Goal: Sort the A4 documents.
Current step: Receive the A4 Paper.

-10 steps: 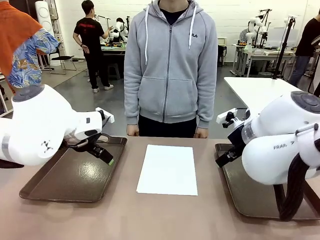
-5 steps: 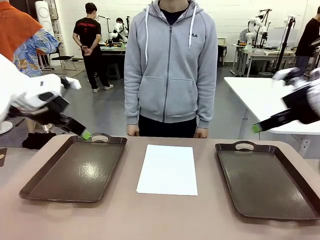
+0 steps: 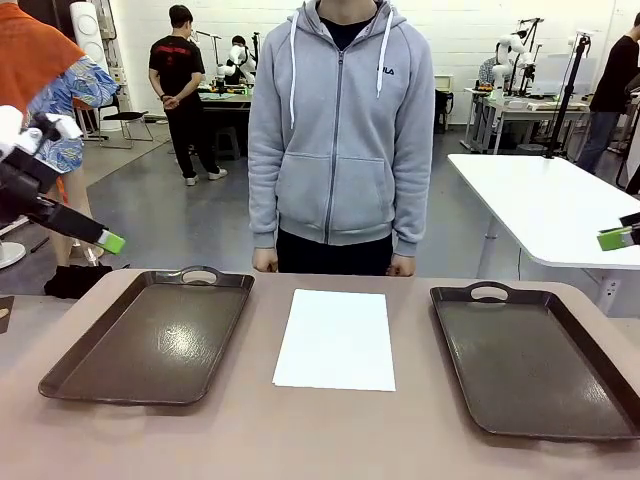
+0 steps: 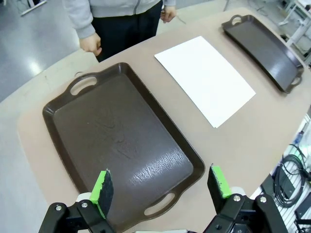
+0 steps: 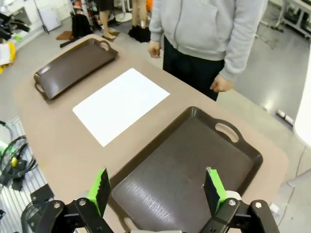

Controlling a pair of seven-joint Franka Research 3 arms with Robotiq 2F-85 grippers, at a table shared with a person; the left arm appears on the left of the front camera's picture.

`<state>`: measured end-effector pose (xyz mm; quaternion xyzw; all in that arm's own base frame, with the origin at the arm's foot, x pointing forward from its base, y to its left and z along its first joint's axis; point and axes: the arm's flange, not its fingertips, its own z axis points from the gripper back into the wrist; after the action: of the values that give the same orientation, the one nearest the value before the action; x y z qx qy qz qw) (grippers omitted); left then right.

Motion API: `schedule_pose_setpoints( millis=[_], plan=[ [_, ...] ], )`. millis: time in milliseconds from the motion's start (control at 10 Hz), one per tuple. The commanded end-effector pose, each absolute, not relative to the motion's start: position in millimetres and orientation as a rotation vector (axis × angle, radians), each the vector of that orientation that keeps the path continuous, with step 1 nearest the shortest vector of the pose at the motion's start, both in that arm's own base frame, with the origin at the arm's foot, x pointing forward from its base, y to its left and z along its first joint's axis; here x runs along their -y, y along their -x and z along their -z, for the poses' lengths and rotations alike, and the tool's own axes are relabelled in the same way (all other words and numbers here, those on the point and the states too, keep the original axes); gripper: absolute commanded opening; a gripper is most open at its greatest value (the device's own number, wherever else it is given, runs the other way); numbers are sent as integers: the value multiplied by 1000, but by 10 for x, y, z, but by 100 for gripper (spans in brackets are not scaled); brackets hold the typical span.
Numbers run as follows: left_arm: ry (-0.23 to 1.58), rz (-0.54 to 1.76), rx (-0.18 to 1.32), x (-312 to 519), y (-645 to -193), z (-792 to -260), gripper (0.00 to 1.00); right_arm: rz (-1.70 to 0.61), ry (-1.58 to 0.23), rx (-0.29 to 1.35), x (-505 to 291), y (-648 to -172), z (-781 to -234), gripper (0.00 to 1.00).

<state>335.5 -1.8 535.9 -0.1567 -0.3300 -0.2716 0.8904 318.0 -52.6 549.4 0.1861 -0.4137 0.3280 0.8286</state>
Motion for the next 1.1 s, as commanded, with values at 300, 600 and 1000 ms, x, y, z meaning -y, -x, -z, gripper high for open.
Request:
schedule_pose_setpoints(
  millis=[300,600,1000],
  plan=[
    [547,592,756,-215,-2747,-4809,100,-760,-425,858,201,-2721,-4805,100],
    [517,593,780,-233,-2672,-4805,100,-744,-415,848,148,-2768,-4798,100],
    [481,596,752,-202,-2714,-4787,100,-720,-400,847,164,-2756,-4771,100]
  ],
)
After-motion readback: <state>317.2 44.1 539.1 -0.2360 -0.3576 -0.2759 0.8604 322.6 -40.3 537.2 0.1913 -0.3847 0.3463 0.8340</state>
